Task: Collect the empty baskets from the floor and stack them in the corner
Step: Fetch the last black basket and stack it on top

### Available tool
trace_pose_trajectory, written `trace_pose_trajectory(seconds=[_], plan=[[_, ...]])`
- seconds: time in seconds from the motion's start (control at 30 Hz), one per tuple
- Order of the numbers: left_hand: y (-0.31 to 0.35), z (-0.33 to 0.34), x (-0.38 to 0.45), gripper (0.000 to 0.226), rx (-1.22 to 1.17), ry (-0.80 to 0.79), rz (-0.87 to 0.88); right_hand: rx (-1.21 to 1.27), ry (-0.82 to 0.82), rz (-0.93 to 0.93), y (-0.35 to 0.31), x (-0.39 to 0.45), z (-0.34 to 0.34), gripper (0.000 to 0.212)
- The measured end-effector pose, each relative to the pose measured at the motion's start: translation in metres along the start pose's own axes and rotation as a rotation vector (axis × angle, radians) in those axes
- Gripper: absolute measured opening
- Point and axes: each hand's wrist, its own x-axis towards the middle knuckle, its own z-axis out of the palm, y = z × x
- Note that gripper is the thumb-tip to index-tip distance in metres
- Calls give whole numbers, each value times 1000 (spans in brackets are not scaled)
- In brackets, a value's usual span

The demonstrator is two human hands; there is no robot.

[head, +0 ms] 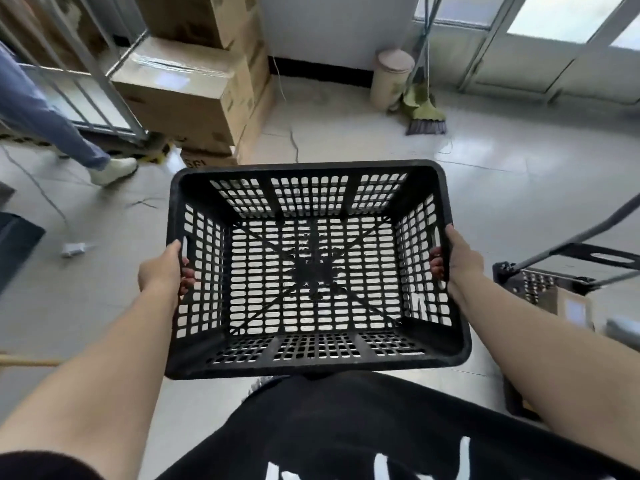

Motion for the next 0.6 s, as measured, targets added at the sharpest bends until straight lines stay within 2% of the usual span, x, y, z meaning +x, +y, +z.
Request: trace_pose_trajectory(seconds=[0.33, 0.6], plan=[[126, 158, 57, 41, 151, -205, 73, 133, 225, -10, -81, 80, 9, 39], [218, 299, 85, 47, 239, -415, 6, 196, 297, 11, -156, 180, 7, 42]])
